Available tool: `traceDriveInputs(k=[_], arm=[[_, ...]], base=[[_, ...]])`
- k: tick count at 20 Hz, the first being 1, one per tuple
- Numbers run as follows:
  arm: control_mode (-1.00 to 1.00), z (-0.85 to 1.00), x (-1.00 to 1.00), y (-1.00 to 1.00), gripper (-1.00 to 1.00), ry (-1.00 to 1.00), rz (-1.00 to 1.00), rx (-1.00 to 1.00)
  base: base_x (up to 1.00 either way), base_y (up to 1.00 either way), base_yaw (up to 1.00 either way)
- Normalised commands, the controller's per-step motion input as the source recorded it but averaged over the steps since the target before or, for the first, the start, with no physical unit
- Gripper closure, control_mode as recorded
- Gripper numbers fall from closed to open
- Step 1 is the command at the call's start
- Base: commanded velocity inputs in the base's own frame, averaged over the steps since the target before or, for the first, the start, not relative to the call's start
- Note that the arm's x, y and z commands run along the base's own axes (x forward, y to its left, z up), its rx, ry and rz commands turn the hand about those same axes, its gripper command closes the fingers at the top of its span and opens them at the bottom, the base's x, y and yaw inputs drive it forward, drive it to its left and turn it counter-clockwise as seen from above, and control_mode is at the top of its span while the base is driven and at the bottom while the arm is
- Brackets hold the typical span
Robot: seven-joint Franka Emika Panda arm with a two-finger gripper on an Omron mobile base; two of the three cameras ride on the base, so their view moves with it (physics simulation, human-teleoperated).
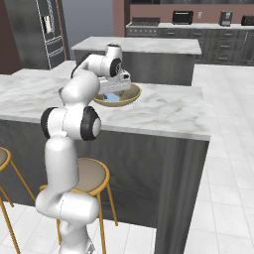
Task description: There are four ice cubes in the ice bowl. Place two ice cubes in each glass of water.
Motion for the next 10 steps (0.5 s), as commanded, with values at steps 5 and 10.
traceDriveInputs(k=[5, 10], arm=[[-1.0, -0.13, -0.16, 0.0, -1.0, 0.09, 0.0, 0.0], [-1.0, -0.15, 0.0, 0.0, -1.0, 0.1, 0.0, 0.0]], base=[[0.0, 0.0, 0.0], [0.0, 0.0, 0.0]])
